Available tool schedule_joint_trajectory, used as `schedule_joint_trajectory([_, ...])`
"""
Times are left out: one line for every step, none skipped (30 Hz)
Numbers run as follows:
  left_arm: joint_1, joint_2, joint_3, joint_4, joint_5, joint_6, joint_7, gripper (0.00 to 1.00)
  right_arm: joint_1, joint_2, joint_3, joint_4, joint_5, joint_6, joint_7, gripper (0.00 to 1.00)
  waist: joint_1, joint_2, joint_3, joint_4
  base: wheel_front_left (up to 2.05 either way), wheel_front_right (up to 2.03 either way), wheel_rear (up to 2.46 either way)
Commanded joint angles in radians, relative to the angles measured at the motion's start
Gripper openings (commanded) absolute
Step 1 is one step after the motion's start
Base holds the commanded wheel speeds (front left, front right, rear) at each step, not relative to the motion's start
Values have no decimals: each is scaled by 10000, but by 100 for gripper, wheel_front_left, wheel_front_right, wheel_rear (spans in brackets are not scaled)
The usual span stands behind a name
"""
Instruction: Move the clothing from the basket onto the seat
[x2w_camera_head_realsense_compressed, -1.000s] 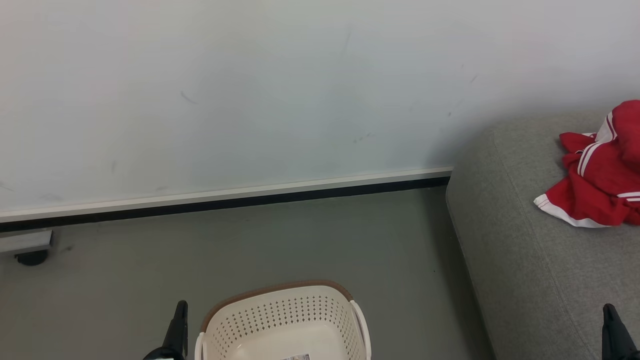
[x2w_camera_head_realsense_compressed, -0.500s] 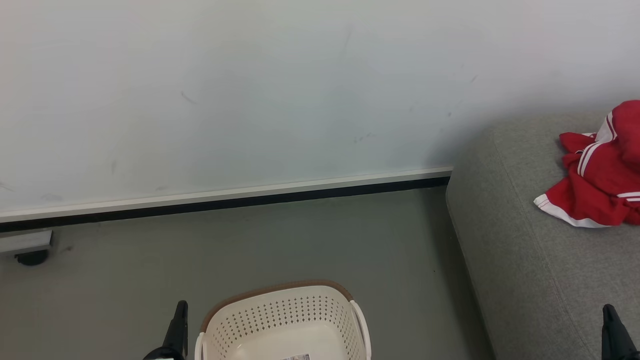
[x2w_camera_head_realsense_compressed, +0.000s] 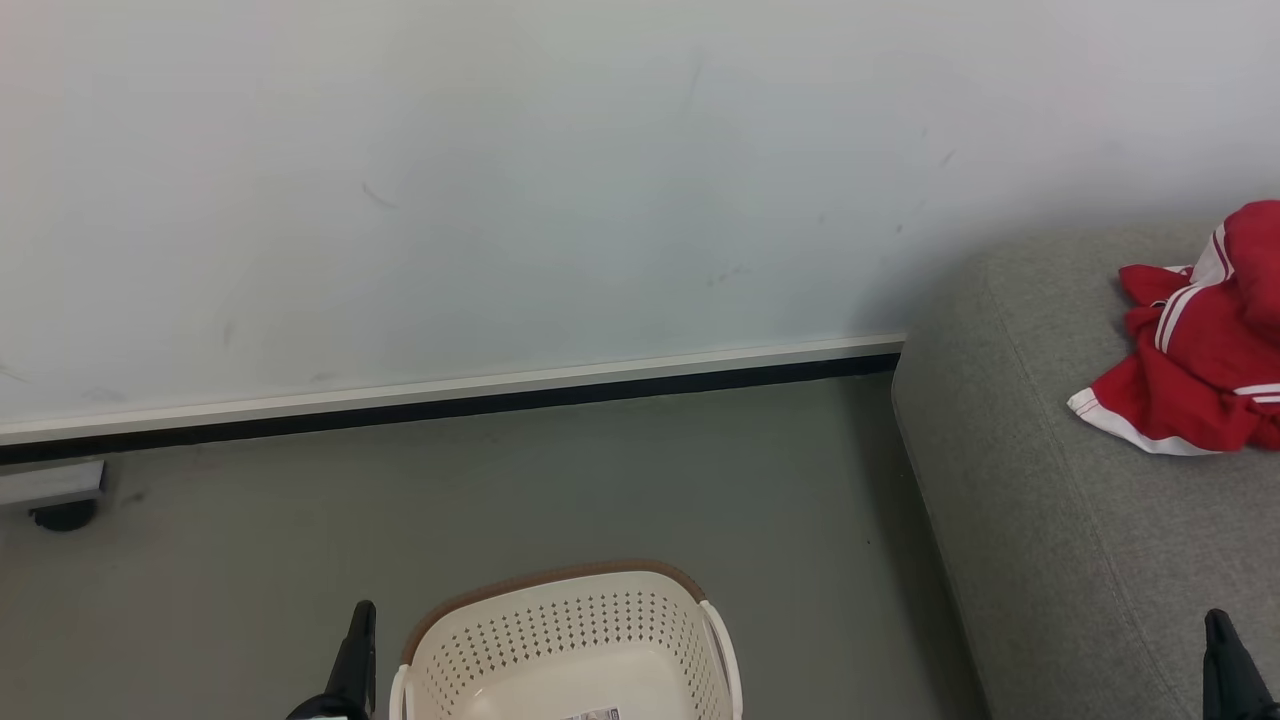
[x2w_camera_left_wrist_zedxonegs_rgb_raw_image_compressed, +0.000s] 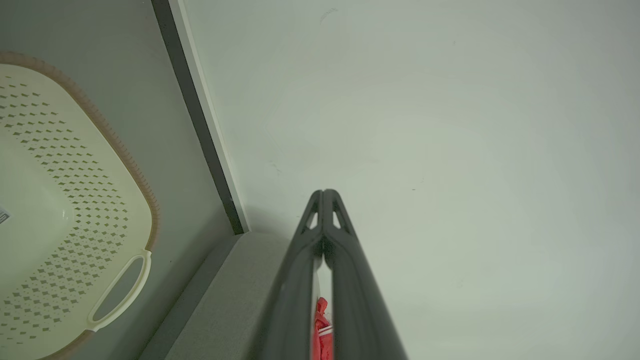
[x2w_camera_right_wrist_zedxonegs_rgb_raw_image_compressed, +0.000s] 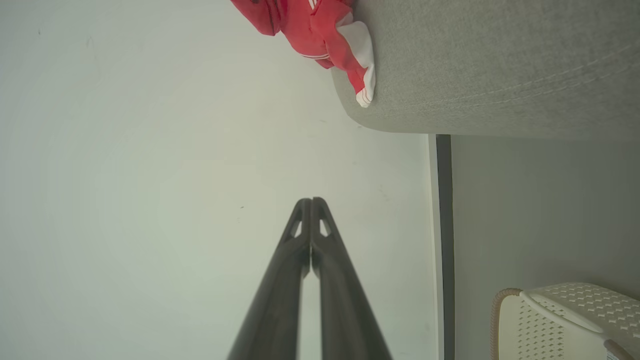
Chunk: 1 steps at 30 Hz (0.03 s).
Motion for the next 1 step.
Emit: schedule_joint_trajectory([-72,0,4,32,-94,-30,14,0,-51,30,-21,20,-26,4,53,0,-1,-1,0,0,0,0,0])
